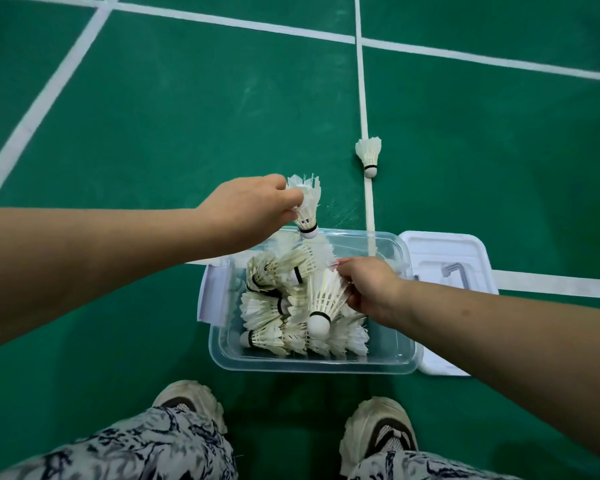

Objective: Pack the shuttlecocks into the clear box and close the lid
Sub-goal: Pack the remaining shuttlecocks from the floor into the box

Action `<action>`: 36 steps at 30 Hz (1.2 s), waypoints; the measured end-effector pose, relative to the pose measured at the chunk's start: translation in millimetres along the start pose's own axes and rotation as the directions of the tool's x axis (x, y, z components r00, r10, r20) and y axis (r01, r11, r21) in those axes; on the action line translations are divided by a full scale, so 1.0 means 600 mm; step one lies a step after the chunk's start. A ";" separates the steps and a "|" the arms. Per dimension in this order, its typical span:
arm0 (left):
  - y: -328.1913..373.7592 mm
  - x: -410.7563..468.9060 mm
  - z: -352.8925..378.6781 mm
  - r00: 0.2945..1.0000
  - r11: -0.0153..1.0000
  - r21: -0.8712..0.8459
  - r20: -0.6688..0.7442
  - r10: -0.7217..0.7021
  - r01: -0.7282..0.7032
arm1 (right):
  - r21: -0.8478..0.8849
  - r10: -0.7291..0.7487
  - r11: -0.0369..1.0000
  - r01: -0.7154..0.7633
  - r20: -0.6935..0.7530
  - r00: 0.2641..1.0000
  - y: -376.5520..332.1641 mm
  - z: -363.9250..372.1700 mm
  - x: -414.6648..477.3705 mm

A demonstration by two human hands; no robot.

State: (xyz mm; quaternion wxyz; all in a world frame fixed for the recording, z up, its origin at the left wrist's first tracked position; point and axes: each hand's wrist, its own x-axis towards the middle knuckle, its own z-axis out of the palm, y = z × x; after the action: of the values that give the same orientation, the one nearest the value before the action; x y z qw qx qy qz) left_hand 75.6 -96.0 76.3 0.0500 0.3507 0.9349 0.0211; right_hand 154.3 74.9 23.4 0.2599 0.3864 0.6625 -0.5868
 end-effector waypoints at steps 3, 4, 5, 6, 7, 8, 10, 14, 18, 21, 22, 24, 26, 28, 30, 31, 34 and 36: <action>-0.004 -0.006 -0.001 1.000 1.000 -0.009 -0.007 -0.012 0.012 | 0.013 0.031 0.999 -0.032 0.057 0.998 0.000 0.012 -0.002; -0.005 -0.007 -0.001 1.000 1.000 -0.012 -0.010 -0.011 0.011 | 0.011 0.045 0.999 -0.046 0.077 0.996 0.001 0.016 -0.002; -0.006 -0.007 -0.001 1.000 1.000 -0.014 -0.013 -0.008 0.007 | 0.005 0.061 0.998 -0.061 0.097 0.993 0.001 0.019 -0.002; -0.007 -0.008 -0.001 1.000 1.000 -0.013 -0.014 -0.003 0.003 | -0.004 0.076 0.997 -0.076 0.117 0.990 0.002 0.023 -0.002; -0.007 -0.008 -0.001 1.000 1.000 -0.010 -0.014 0.001 -0.001 | -0.016 0.091 0.996 -0.090 0.139 0.986 0.003 0.026 -0.002; -0.008 -0.008 -0.001 1.000 1.000 -0.005 -0.012 0.005 -0.005 | -0.029 0.104 0.995 -0.100 0.157 0.982 0.004 0.029 -0.001; -0.008 -0.008 0.000 1.000 1.000 0.002 -0.009 0.013 -0.013 | -0.059 0.113 0.993 -0.104 0.174 0.978 0.003 0.034 0.001; -0.008 -0.007 0.001 1.000 1.000 -0.009 0.000 0.029 -0.029 | -0.138 0.110 0.986 -0.090 0.144 0.984 -0.003 0.037 0.015; -0.008 -0.009 0.003 0.999 0.999 -0.003 0.011 0.044 -0.044 | -0.176 0.135 0.979 -0.106 0.158 0.978 -0.003 0.041 0.020; -0.007 -0.010 0.003 0.999 0.999 0.002 0.013 0.046 -0.046 | -0.173 0.109 0.982 -0.081 0.155 0.982 -0.007 0.038 0.011; -0.007 -0.011 0.002 0.999 0.999 0.009 0.020 0.046 -0.046 | -0.176 0.095 0.982 -0.068 0.150 0.984 -0.008 0.035 0.009; -0.005 -0.012 -0.001 0.999 0.999 0.014 0.030 0.043 -0.044 | -0.175 0.076 0.983 -0.051 0.143 0.987 -0.010 0.027 0.001; -0.003 -0.014 -0.004 0.999 0.999 0.022 0.030 0.041 -0.041 | -0.164 0.073 0.985 -0.051 0.133 0.988 -0.012 0.014 -0.005; -0.001 -0.018 -0.008 0.999 0.998 0.038 0.031 0.044 -0.045 | -0.176 0.071 0.983 -0.047 0.134 0.988 -0.009 -0.002 -0.010; 0.002 -0.022 -0.010 0.998 0.998 0.046 0.038 0.045 -0.046 | -0.201 0.066 0.979 -0.036 0.146 0.987 -0.006 -0.020 -0.016; 0.005 -0.024 -0.011 0.998 0.998 0.046 0.042 0.042 -0.044 | -0.200 0.063 0.979 -0.033 0.143 0.988 -0.004 -0.029 -0.020; 0.021 -0.026 -0.015 0.997 0.998 0.046 0.063 0.041 -0.044 | -0.146 0.028 0.989 -0.013 0.104 0.994 0.000 -0.058 -0.035; 0.031 -0.023 -0.020 0.995 0.997 0.060 0.085 0.045 -0.050 | -0.130 -0.026 0.991 0.037 0.086 0.996 -0.003 -0.078 -0.041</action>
State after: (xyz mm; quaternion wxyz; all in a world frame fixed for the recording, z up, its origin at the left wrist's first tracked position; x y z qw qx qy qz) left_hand 96.7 -91.4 90.4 0.0775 0.3750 0.9236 -0.0214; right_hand 171.9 115.4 52.6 0.3030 0.3328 0.6942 -0.5617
